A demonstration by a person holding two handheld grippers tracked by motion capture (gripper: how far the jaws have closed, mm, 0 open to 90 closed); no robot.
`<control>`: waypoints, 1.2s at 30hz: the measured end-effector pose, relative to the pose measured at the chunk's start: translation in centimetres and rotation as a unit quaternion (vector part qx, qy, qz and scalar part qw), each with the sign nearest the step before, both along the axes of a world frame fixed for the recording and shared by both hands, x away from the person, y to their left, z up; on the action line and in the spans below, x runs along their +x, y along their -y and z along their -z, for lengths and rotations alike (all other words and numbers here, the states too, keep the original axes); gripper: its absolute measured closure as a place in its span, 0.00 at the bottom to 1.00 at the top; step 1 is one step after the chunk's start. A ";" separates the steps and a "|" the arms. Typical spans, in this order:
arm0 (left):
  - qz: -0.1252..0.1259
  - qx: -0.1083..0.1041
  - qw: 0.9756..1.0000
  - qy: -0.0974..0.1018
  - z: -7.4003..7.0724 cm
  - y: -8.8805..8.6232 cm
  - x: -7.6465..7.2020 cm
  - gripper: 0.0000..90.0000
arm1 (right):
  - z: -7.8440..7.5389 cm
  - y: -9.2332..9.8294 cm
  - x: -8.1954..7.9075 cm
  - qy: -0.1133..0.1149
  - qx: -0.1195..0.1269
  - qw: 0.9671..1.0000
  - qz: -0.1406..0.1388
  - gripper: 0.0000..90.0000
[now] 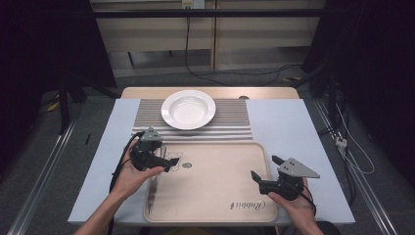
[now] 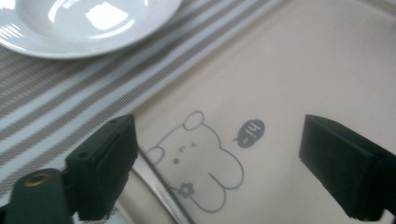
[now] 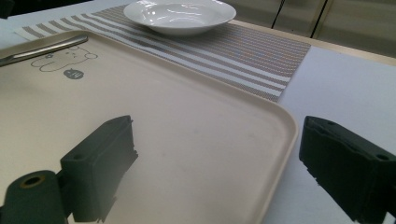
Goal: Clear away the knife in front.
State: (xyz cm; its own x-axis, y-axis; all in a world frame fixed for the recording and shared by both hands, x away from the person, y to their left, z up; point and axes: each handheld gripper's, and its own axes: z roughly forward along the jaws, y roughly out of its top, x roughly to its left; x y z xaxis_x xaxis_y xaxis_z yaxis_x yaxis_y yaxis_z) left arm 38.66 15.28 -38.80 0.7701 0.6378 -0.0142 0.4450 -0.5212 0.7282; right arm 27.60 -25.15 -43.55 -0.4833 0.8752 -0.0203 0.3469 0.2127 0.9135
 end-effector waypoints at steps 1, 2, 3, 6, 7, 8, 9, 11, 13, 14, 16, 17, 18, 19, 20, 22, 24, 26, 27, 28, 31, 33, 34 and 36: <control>-0.005 0.006 1.000 0.007 -0.2 -0.1 -0.2 0.09 | 0.0 0.0 0.0 0.000 0.000 1.000 0.000 0.12; -0.009 0.003 1.000 0.010 -0.3 -0.1 -0.4 0.09 | 0.0 0.0 0.0 0.000 0.000 1.000 0.000 0.12; -0.011 -0.004 1.000 0.018 -0.5 -0.3 -0.7 0.09 | 0.0 0.0 0.0 -0.001 0.000 1.000 0.000 0.12; -0.018 -0.016 0.999 0.043 -1.0 -0.6 -1.6 0.09 | 0.0 0.0 0.0 0.000 0.000 1.000 -0.001 0.11; -0.024 -0.015 0.998 0.050 -1.1 -0.6 -2.0 0.08 | 0.0 0.0 0.0 0.000 0.001 1.000 -0.001 0.11; -0.032 -0.013 0.998 0.059 -1.0 -0.7 -2.3 0.08 | 0.0 0.0 0.0 0.001 0.001 1.000 -0.001 0.11; -0.035 -0.011 0.997 0.062 -0.8 -0.9 -2.6 0.08 | 0.0 0.0 0.0 0.001 0.002 1.000 -0.001 0.11; -0.032 -0.022 0.998 0.051 -0.4 -1.3 -2.8 0.07 | 0.0 0.0 -0.1 0.001 0.001 1.000 -0.001 0.11; -0.029 -0.040 0.997 0.054 0.1 -1.8 -3.2 0.07 | 0.0 0.0 -0.1 0.001 0.001 1.000 -0.001 0.11; -0.030 -0.045 0.997 0.053 0.2 -2.1 -3.5 0.07 | 0.0 0.0 -0.1 0.001 0.001 1.000 -0.001 0.11; -0.034 -0.056 0.997 0.048 0.4 -2.5 -3.9 0.07 | 0.0 0.0 -0.1 0.001 0.002 1.000 -0.001 0.11; -0.035 -0.056 0.996 0.052 0.5 -2.6 -4.1 0.07 | 0.0 0.0 -0.1 0.000 0.002 1.000 0.000 0.11; -0.038 -0.055 0.996 0.058 0.6 -2.7 -4.5 0.07 | 0.0 0.0 -0.1 0.000 0.003 1.000 0.000 0.11; -0.038 -0.055 0.996 0.059 0.6 -2.8 -4.7 0.07 | 0.0 0.0 -0.1 0.000 0.003 1.000 0.001 0.11; -0.036 -0.052 0.996 0.064 0.7 -2.9 -5.0 0.07 | 0.0 0.0 -0.1 0.000 0.003 1.000 0.002 0.11; -0.038 -0.058 0.996 0.065 0.8 -3.1 -5.5 0.06 | 0.0 0.0 -0.1 0.000 0.002 1.000 0.003 0.11; -0.044 -0.064 0.995 0.067 0.9 -3.3 -6.0 0.06 | 0.0 0.0 -0.1 0.000 0.001 1.000 0.003 0.11; -0.052 -0.074 0.994 0.068 1.3 -3.6 -6.4 0.06 | 0.0 0.0 -0.2 0.000 0.000 1.000 0.003 0.11; -0.056 -0.076 0.993 0.067 1.6 -3.7 -6.5 0.06 | 0.0 0.0 -0.2 0.000 0.000 1.000 0.003 0.11; -0.060 -0.075 0.993 0.065 1.8 -3.9 -6.5 0.06 | 0.0 0.0 -0.2 0.000 0.001 1.000 0.004 0.11; -0.073 -0.072 0.993 0.064 2.5 -4.2 -6.7 0.06 | 0.0 0.0 -0.2 0.000 0.001 1.000 0.004 0.11; -0.086 -0.075 0.991 0.063 3.0 -4.5 -6.9 0.06 | 0.0 0.0 -0.2 -0.001 0.001 1.000 0.003 0.11; -0.086 -0.077 0.991 0.063 3.1 -4.6 -6.9 0.06 | 0.0 0.0 -0.2 -0.001 0.002 1.000 0.003 0.11; -0.084 -0.075 0.992 0.061 3.3 -4.6 -7.0 0.06 | 0.0 0.1 -0.1 -0.001 0.004 1.000 0.003 0.11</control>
